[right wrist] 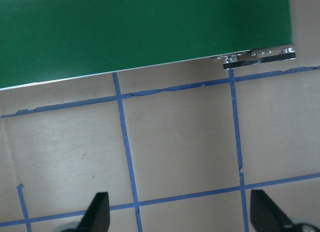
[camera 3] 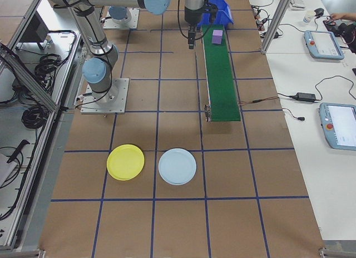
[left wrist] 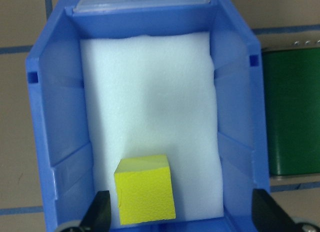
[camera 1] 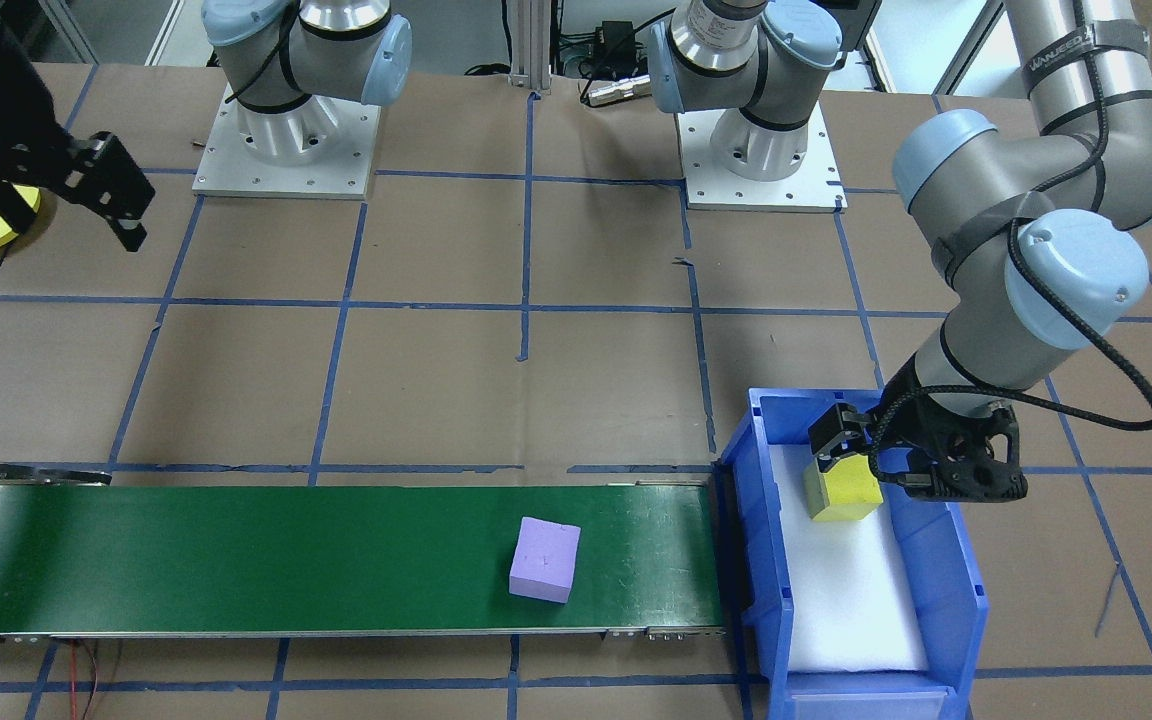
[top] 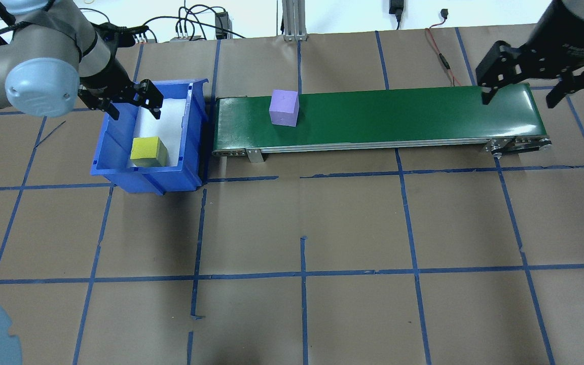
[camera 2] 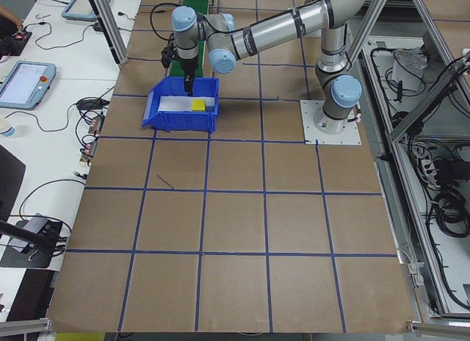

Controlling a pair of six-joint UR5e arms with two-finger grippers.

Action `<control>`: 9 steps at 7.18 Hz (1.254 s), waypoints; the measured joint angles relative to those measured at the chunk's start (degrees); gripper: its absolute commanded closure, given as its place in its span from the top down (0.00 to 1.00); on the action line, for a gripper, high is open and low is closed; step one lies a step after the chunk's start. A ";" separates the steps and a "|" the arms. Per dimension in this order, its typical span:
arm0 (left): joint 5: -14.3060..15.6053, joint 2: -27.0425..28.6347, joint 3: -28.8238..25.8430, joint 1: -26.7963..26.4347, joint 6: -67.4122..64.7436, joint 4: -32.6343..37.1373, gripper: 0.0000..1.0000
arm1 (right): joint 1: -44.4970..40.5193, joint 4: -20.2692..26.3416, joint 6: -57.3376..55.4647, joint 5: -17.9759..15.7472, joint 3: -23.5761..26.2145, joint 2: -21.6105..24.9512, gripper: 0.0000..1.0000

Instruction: Move block left to right into plate

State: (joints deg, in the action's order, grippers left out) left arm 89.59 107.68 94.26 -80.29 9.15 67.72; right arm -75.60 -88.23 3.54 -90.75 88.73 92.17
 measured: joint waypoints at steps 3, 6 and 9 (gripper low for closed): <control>2.22 0.81 2.84 0.04 -2.90 -0.51 0.93 | 8.21 -2.27 8.68 7.23 -3.11 -8.42 1.00; 3.95 1.79 3.65 0.04 -3.52 -0.51 0.94 | 9.46 -5.80 11.79 9.66 -4.12 -13.56 1.00; 3.92 3.77 3.58 0.04 -3.63 -1.45 0.93 | 9.59 -10.23 11.94 12.94 -4.33 -17.10 1.00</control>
State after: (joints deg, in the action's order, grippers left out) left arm 93.51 111.46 97.84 -80.24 5.51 66.28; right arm -66.01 -98.47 15.48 -77.80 84.40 75.07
